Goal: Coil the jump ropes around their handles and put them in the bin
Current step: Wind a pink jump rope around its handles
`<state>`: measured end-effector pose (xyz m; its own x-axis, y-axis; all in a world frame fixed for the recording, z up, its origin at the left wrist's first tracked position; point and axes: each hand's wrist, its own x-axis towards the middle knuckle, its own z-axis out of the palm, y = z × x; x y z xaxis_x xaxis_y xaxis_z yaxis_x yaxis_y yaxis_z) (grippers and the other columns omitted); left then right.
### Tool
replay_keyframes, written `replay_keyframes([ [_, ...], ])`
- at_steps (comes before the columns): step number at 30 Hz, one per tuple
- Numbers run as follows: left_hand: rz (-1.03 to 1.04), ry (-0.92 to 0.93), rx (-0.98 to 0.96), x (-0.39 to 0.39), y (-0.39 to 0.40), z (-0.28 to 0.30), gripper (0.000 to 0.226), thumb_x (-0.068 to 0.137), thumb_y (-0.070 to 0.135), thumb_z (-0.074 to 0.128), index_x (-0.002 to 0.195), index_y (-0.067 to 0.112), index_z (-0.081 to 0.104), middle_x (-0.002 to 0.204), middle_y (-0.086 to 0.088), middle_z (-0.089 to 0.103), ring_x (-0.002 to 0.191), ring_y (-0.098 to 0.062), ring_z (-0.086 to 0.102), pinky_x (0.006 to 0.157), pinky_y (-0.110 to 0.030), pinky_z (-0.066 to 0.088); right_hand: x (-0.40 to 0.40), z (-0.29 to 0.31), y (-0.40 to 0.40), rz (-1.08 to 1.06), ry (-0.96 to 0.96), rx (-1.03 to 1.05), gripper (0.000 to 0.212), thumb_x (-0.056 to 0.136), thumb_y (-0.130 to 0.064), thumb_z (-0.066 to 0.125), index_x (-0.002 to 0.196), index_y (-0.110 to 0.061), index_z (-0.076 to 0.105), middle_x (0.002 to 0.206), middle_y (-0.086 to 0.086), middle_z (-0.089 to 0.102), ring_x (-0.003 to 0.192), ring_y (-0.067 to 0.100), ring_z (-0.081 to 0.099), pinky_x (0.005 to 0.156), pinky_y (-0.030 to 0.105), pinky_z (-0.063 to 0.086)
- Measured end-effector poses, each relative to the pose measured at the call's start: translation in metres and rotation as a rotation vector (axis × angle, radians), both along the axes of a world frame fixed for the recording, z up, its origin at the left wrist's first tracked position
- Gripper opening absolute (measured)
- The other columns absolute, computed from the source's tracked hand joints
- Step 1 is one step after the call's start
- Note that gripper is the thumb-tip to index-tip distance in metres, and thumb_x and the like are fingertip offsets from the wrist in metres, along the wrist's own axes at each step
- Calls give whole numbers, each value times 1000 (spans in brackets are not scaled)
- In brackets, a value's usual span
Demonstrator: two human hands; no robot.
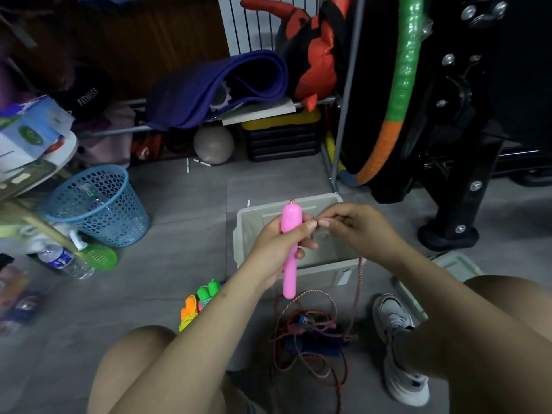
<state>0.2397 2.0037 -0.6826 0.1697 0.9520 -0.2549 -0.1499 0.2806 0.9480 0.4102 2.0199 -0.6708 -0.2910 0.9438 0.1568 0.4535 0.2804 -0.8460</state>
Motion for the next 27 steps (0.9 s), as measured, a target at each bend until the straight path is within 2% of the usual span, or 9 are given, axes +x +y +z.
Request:
replay_keyframes([
  [2,-6,72,-11,-5,4,0,11,87,17,67,91,12,58,63,0,57,51,-12,50,49,-22,41,2,-1,-1,-29,-31,-31,6,83,-25,70,80,-26,66,58,-1,58,53,1,47,53,15,35],
  [4,122,107,-60,-14,12,-2,16,85,16,69,90,11,55,57,2,53,47,-11,46,46,-22,41,8,1,1,-35,-120,-53,11,83,-30,69,77,-23,64,51,-10,51,48,2,44,50,16,29],
  [7,452,-7,-104,-38,28,-1,21,86,11,68,87,10,47,46,4,47,38,-9,40,39,-20,36,26,6,11,-45,-431,-118,16,88,-31,64,79,-18,66,68,-11,56,67,1,53,61,21,34],
  [9,572,92,-74,-52,32,3,20,87,15,67,90,10,47,50,3,48,40,-9,40,39,-18,36,37,9,16,-107,-576,-217,16,92,-28,58,83,-18,66,77,-3,56,72,11,55,64,25,38],
  [13,422,373,-14,-41,21,5,16,86,20,69,92,13,56,63,0,52,49,-11,44,43,-17,39,38,15,12,-110,-258,-274,19,94,-15,54,83,-7,67,66,-2,56,57,10,52,62,25,45],
  [16,143,295,-3,-17,7,3,22,83,20,71,103,16,63,74,1,62,51,-7,51,51,-20,44,26,17,8,-26,-145,-137,14,90,-21,61,83,-14,71,71,-11,62,64,-1,54,66,16,42],
  [19,-77,250,10,3,-4,3,28,83,20,71,109,21,60,76,4,67,57,-6,59,53,-20,46,13,18,8,-34,22,-115,11,88,-21,63,79,-20,70,64,-9,62,61,4,54,63,20,44],
  [23,-87,183,18,18,-6,3,17,86,12,68,99,18,58,77,3,70,72,-12,69,50,-21,44,4,21,7,-57,282,-147,8,87,-13,62,81,-12,67,64,7,60,55,8,57,58,19,51],
  [27,-24,93,-44,14,0,6,12,86,8,66,95,11,58,69,0,64,63,-12,61,46,-19,43,-1,18,7,-38,379,-157,8,89,-6,58,84,-8,64,66,9,58,55,4,57,58,17,51],
])
